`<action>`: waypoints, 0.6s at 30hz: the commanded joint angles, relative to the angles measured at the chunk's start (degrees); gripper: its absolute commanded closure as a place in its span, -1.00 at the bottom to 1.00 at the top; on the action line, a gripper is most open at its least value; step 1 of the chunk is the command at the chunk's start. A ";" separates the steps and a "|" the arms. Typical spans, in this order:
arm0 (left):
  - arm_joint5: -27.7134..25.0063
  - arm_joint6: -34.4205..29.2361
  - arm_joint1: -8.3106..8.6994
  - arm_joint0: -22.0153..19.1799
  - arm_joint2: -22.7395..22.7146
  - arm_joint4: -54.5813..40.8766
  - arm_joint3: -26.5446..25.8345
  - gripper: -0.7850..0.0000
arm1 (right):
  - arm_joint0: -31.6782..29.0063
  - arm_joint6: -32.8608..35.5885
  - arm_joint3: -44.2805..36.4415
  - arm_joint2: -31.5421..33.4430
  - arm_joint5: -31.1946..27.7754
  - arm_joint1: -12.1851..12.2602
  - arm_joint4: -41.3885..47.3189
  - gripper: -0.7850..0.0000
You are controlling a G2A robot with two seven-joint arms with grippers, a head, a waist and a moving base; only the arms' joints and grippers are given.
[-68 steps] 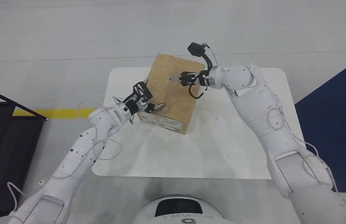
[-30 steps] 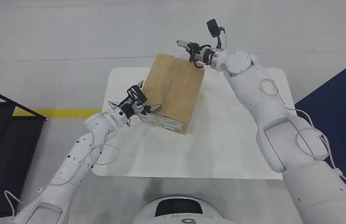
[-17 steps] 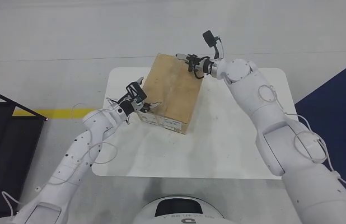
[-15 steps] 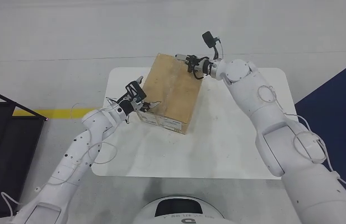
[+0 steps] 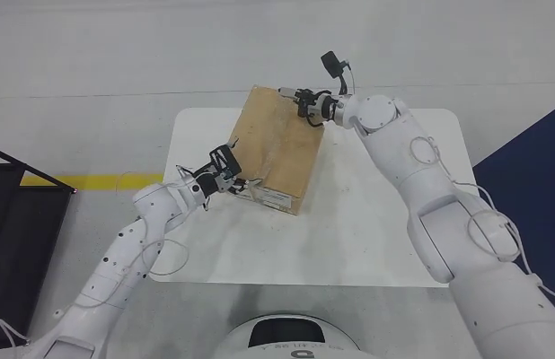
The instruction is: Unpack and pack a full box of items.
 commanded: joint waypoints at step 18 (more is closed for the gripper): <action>-1.95 7.21 0.45 0.70 1.30 4.47 -0.87 -1.00 | 0.50 -0.27 0.72 0.73 0.05 -0.72 -0.28 -1.00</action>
